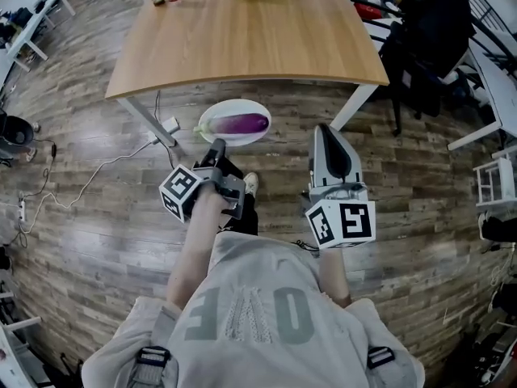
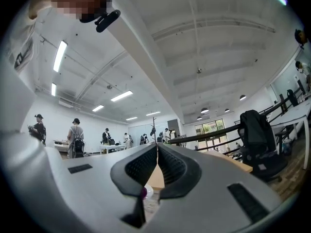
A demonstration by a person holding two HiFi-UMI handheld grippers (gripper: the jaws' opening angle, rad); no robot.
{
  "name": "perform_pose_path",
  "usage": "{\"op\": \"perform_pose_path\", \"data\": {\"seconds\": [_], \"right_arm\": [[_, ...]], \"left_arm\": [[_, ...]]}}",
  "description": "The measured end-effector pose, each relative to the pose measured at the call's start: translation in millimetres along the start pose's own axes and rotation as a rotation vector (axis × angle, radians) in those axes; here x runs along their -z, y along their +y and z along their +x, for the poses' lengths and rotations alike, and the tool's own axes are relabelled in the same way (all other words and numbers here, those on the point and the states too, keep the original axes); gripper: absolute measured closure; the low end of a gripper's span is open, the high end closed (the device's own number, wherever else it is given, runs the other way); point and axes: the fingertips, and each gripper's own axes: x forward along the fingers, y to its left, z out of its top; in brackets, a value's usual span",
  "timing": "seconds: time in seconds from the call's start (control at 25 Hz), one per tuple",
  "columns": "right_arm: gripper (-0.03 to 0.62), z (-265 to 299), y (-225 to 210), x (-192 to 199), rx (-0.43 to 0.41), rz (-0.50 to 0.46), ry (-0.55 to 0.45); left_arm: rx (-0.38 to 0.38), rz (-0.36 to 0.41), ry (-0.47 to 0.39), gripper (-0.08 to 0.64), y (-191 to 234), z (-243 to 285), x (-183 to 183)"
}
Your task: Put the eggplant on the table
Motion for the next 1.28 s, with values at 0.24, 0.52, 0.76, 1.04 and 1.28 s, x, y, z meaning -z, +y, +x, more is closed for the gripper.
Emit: {"op": "perform_pose_path", "data": {"seconds": [0.24,0.52,0.76,1.04,1.28], "right_arm": [[0.574,78.0,-32.1,3.2,-0.006,-0.031,0.032],[0.574,176.2,-32.1,5.6,-0.056,-0.028,0.058],[0.574,265.9,-38.7,8.2,-0.11,-0.082,0.079],[0.574,321.2,-49.2,9.7,-0.156,-0.169,0.117],[0.574,336.2,-73.2,17.0,-0.158,-0.149,0.135]], "left_arm": [[0.002,0.003,0.016,0.541,-15.8,73.5,-21.2],[0.001,0.02,0.023,0.541,-41.8,164.2,-65.6],[0.023,0.08,0.066,0.541,-65.0,237.9,-91.9],[0.038,0.078,0.094,0.541,-76.5,304.1,-98.8],[-0.005,0.077,0.05,0.541,-64.1,330.3,-101.9]]}}
